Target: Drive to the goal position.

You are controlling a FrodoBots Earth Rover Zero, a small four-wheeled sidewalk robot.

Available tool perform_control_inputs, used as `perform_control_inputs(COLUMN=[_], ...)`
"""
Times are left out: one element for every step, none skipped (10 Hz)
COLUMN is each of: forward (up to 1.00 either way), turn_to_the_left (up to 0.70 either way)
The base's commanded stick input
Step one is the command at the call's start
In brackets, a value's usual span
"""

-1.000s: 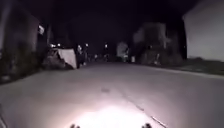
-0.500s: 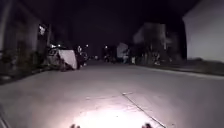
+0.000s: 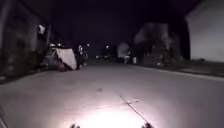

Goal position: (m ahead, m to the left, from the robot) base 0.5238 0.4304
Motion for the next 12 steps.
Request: perform_control_inputs(forward=[1.0,1.0,1.0,1.0,1.0,1.0,1.0,1.0,1.0,1.0,1.0,1.0], turn_to_the_left=[0.0,0.06,0.13,0.19,0.26,0.32,0.39,0.25,0.08,0.0,0.0,0.0])
